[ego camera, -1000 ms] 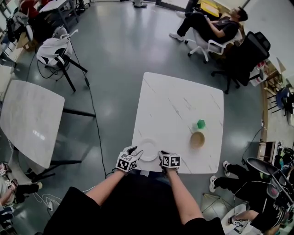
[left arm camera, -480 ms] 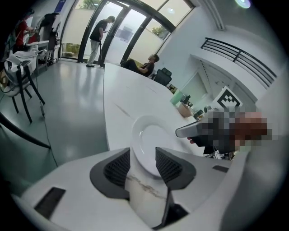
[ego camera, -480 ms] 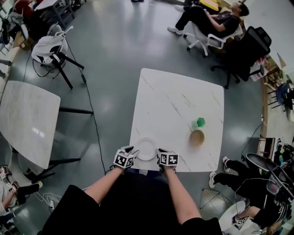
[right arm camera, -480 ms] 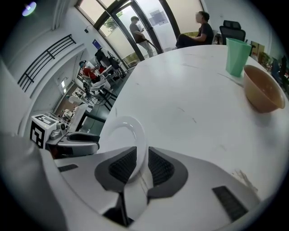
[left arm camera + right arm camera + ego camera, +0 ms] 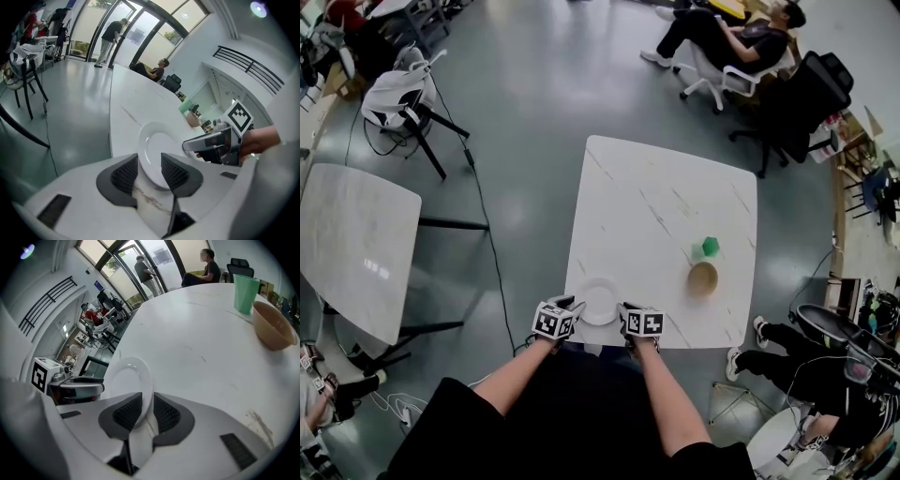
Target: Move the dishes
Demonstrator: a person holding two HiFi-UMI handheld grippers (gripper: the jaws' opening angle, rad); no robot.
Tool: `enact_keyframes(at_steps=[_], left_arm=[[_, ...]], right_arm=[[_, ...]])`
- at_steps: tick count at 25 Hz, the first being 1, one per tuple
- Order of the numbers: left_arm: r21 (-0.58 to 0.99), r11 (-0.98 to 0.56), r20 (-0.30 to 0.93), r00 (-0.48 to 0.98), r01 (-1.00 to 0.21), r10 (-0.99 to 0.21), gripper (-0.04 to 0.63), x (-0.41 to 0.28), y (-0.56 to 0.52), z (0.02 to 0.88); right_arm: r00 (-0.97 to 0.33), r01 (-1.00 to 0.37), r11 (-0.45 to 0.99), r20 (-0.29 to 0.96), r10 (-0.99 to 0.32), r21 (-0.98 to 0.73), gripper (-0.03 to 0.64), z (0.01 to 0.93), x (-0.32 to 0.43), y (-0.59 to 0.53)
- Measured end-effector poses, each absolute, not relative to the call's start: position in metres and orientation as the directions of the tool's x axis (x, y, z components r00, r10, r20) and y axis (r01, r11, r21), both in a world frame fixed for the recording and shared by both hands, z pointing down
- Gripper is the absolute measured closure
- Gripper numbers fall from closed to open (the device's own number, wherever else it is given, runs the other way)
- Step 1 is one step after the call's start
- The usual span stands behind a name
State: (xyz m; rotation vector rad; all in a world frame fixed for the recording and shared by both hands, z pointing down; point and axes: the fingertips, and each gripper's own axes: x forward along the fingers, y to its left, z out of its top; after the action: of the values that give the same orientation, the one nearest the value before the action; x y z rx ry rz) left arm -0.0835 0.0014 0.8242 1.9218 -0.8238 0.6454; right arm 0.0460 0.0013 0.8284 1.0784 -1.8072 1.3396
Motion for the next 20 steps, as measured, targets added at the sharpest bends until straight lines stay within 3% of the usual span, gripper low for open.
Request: enact_keyframes(at_steps=[7, 12, 20], left_arm=[[0.584, -0.322, 0.698, 0.664, -0.745, -0.270, 0.434, -0.086, 0.003, 0.823], [0.577, -0.308, 0.692, 0.653, -0.757, -0.308, 0.538, -0.088, 0.002, 0.812], [0.569, -0.355, 0.703, 0.663, -0.741, -0.256, 0.543, -0.062, 0.006, 0.800]], right_arm=[[-0.456, -0.889, 0.095, 0.848, -0.271, -0.448, 0.543, 0.827, 0.044, 0.005], [-0.440, -0.892, 0.054, 0.837, -0.326, -0.448, 0.554, 0.819, 0.054, 0.009], [-0.456, -0.875, -0.001, 0.824, -0.335, -0.485, 0.558, 0.808, 0.078, 0.023]])
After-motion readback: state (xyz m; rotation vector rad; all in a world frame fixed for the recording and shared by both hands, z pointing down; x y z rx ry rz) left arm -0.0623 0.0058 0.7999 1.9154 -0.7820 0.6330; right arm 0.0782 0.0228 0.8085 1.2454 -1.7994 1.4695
